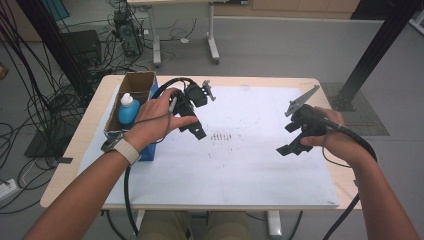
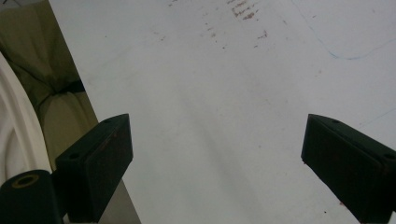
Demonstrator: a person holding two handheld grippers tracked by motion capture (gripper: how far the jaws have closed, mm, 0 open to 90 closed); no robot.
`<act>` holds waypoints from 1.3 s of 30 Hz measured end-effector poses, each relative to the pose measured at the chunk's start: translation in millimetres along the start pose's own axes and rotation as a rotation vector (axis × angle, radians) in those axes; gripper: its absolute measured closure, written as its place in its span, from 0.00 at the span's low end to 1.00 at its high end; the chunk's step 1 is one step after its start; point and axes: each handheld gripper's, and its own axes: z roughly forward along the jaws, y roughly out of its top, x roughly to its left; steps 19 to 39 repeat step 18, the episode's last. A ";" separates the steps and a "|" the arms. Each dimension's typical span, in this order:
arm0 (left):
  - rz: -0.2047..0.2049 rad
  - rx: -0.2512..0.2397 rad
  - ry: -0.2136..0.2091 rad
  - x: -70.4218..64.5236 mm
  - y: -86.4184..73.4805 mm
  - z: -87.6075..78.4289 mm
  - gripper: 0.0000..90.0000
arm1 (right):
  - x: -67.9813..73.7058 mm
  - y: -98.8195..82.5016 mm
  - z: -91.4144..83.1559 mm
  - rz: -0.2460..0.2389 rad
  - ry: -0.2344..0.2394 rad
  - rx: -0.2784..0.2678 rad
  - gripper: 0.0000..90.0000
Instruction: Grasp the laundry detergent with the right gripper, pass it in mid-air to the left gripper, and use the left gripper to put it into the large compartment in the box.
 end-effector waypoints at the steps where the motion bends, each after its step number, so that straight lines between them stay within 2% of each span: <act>1: 0.000 0.000 0.000 0.0 0.0 0.0 0.07 | 0.0 0.0 0.0 0.000 0.000 0.000 0.10; 39: -0.005 0.004 0.001 -0.1 0.0 1.4 0.07 | 3.8 -1.9 -1.9 -0.008 -0.007 -0.007 0.10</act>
